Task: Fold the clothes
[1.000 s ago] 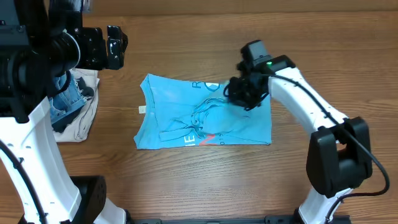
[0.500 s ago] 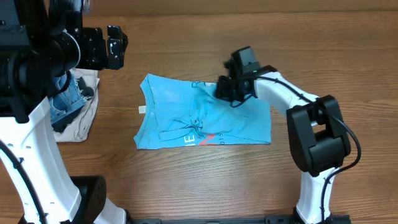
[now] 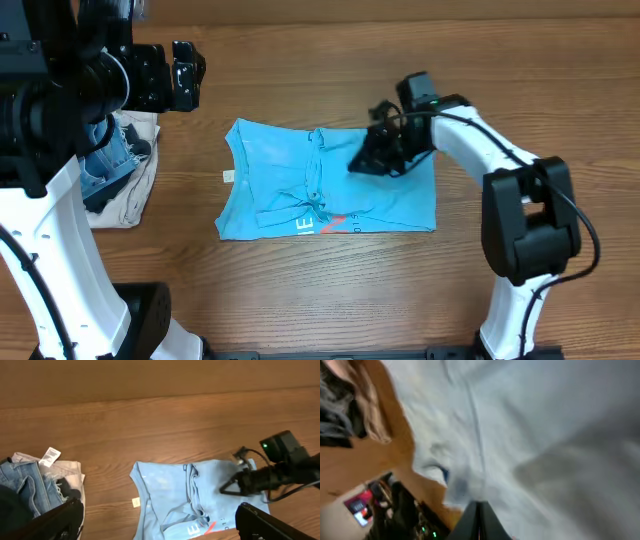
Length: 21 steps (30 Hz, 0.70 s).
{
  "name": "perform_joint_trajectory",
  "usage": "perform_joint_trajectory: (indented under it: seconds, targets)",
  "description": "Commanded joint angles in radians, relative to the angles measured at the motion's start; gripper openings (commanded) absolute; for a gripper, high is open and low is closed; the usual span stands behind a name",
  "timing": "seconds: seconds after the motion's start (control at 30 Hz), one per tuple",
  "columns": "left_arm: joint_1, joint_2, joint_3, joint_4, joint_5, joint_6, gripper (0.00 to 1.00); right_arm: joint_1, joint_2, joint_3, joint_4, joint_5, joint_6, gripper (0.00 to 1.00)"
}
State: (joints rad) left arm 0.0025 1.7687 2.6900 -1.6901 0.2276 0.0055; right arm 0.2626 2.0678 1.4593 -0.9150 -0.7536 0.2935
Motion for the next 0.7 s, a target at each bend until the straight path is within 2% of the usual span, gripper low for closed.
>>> perform_joint_trajectory:
  seconds: [0.0,0.07,0.13,0.23,0.4,0.47,0.6,0.67]
  targets:
    - [0.004,-0.017,0.013,0.001,0.002,-0.006,1.00,0.090,-0.042,-0.016,-0.024,0.155,-0.061,0.04]
    - [0.004,-0.017,0.013,0.001,0.002,-0.006,1.00,0.176,-0.040,-0.071,0.080,0.173,-0.050,0.04]
    - [0.004,-0.017,0.013,0.001,0.002,-0.006,1.00,0.260,-0.040,-0.129,0.214,0.245,0.045,0.04]
    - [0.004,-0.017,0.013,0.001,0.002,-0.006,1.00,0.338,-0.040,-0.167,0.278,0.284,0.085,0.04]
    - [0.004,-0.017,0.013,0.001,0.002,-0.006,1.00,0.440,-0.092,-0.167,0.170,0.228,0.011,0.04]
    - [0.004,-0.017,0.013,0.001,0.002,-0.006,1.00,0.463,-0.201,-0.160,0.169,0.238,-0.047,0.04]
    - [0.004,-0.017,0.013,0.001,0.002,-0.006,1.00,0.454,-0.383,-0.138,0.164,0.362,-0.058,0.04]
    - [0.004,-0.017,0.013,0.038,-0.007,-0.003,1.00,0.429,-0.485,-0.138,0.130,0.464,-0.058,0.07]
